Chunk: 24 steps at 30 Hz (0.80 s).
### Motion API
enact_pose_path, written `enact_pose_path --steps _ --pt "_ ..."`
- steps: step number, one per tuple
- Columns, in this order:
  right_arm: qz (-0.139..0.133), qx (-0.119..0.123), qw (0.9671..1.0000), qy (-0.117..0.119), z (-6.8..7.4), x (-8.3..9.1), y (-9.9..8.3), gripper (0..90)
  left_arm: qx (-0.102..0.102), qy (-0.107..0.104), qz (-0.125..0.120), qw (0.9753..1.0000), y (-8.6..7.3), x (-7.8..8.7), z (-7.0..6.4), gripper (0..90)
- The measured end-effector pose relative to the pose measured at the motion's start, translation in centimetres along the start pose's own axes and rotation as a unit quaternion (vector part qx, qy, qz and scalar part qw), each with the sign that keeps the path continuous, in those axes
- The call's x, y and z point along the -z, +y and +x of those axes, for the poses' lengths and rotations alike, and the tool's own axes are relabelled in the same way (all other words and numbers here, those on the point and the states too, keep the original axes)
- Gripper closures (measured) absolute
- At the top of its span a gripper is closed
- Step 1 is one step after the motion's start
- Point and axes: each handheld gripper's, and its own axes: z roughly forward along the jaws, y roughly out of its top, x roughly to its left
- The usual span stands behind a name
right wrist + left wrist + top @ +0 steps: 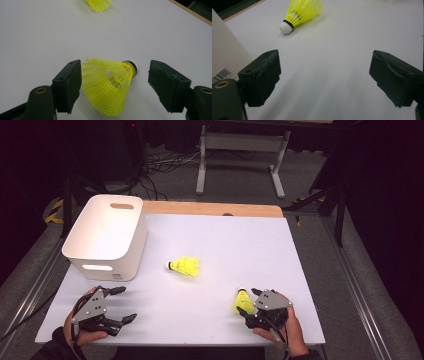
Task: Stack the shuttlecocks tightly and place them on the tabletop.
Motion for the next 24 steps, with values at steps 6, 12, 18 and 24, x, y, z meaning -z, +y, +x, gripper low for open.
enact_pose_path --steps 6,12,18,24 --pt "0.002 -0.017 0.9998 0.002 -0.6 0.0 -1.5 42.1 -0.002 0.001 -0.002 1.0 0.1 0.1 -0.1 11.0" --pt "0.006 -0.03 0.9995 0.006 -1.0 -0.3 -2.1 57.3 -0.002 0.001 -0.001 1.0 0.1 0.0 -0.1 11.0" --pt "0.011 -0.037 0.9993 0.003 -1.2 -0.6 -2.4 74.0 -0.003 -0.001 -0.001 1.0 0.1 -0.1 -0.1 11.0" --pt "0.013 -0.039 0.9992 0.003 -1.4 -0.8 -2.4 81.8 -0.004 -0.002 0.001 1.0 0.1 -0.1 -0.2 11.0"
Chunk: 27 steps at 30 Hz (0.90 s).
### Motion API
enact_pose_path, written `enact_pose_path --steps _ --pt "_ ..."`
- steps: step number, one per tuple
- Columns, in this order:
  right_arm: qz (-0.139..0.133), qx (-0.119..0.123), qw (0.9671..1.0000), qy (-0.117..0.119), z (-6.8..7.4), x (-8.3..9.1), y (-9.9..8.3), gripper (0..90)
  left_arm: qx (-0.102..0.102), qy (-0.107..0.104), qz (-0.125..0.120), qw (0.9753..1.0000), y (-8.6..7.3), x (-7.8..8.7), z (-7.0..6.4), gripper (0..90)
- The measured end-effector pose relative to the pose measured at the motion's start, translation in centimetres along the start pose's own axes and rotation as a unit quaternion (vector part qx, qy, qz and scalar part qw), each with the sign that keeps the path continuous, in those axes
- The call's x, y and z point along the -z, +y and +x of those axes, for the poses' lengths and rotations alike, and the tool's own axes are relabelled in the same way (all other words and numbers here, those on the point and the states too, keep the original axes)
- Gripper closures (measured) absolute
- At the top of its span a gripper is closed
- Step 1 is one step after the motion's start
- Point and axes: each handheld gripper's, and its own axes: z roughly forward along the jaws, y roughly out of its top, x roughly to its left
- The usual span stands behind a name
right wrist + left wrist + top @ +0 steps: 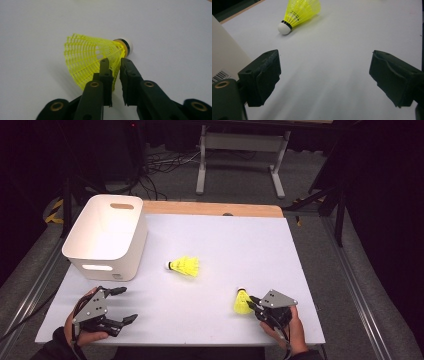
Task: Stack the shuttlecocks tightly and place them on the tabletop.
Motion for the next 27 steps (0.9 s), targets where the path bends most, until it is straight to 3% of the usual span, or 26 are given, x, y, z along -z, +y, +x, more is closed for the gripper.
enact_pose_path --steps 8,27 --pt "-0.005 -0.007 1.0 -0.005 -0.25 0.1 -0.13 88.0 -0.001 0.0 -0.001 1.0 0.0 -0.02 -0.01 11.1" --pt "-0.016 -0.004 0.9999 -0.004 -0.2 0.21 -0.07 89.7 0.0 -0.002 -0.002 1.0 -0.03 -0.07 0.02 10.7"
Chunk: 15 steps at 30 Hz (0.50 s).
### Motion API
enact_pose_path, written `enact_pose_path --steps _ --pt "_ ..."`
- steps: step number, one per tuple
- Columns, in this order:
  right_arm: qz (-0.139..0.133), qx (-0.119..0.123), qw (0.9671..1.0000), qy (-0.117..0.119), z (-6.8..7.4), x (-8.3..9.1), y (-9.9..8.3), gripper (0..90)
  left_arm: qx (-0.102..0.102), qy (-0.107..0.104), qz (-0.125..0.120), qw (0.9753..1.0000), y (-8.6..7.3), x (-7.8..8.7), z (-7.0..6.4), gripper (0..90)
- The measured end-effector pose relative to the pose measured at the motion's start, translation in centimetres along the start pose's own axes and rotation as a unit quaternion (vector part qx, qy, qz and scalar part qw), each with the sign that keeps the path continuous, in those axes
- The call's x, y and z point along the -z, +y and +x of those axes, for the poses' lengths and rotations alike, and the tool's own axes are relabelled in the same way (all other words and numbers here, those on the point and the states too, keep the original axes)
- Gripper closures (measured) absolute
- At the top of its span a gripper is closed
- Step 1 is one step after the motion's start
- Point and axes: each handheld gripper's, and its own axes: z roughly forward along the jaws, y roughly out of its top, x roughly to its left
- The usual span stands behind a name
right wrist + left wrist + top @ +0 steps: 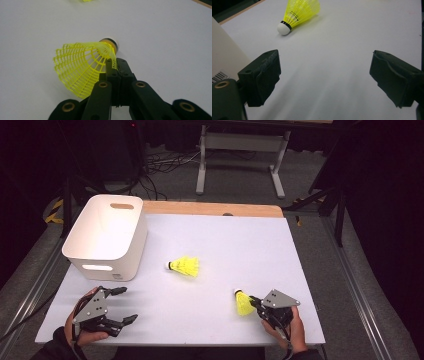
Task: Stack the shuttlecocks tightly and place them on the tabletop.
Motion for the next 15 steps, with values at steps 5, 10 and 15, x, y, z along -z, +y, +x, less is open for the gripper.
enact_pose_path --steps 5,10,15 --pt "-0.003 -0.001 1.0 0.0 0.01 0.02 0.02 89.7 -0.001 0.0 -0.001 1.0 0.0 -0.04 0.0 10.7" --pt "-0.008 0.0 1.0 -0.001 -0.01 0.1 0.06 89.7 0.0 -0.001 -0.001 1.0 0.0 -0.08 -0.01 10.7" --pt "-0.013 -0.002 0.9999 -0.001 -0.09 0.13 0.08 89.8 0.0 -0.001 0.0 1.0 -0.02 -0.12 0.02 10.7"
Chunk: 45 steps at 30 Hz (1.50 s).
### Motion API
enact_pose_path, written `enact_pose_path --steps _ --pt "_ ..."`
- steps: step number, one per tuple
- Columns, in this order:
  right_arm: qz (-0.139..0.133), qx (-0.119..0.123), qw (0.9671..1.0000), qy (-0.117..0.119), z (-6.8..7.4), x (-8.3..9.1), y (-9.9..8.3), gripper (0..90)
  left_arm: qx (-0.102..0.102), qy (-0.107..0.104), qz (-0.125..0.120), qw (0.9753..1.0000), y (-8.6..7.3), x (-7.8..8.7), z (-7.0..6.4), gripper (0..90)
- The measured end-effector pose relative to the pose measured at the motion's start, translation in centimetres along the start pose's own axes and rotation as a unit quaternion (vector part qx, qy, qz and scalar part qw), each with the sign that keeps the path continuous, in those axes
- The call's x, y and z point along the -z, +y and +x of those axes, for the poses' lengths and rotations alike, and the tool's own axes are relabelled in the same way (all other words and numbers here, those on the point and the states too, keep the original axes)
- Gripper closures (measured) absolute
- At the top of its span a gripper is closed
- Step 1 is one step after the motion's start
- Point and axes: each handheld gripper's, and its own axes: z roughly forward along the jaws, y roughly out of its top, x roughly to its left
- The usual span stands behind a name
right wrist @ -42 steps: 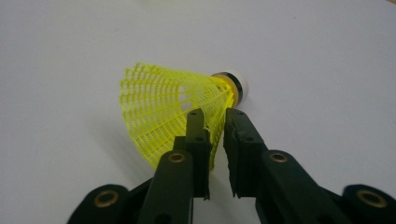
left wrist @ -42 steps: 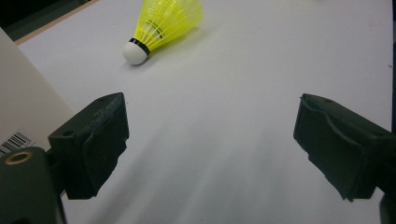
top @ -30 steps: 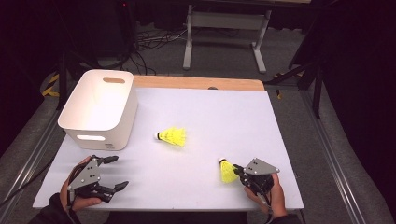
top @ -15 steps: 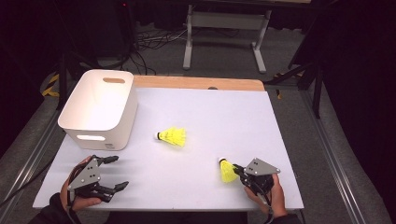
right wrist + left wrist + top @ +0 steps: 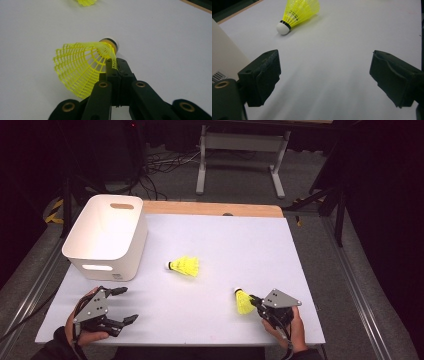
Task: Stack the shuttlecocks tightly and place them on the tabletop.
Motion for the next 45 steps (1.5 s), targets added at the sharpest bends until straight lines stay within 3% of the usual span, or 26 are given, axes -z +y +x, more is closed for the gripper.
enact_pose_path --steps 30,45 --pt "-0.034 0.005 0.9994 0.0 -1.1 0.7 0.6 89.8 0.001 0.003 0.003 1.0 -0.1 0.0 0.1 11.1" --pt "-0.048 0.018 0.9986 0.011 -2.7 0.0 2.0 89.8 0.006 0.002 0.004 1.0 -0.2 -0.1 0.3 11.4"
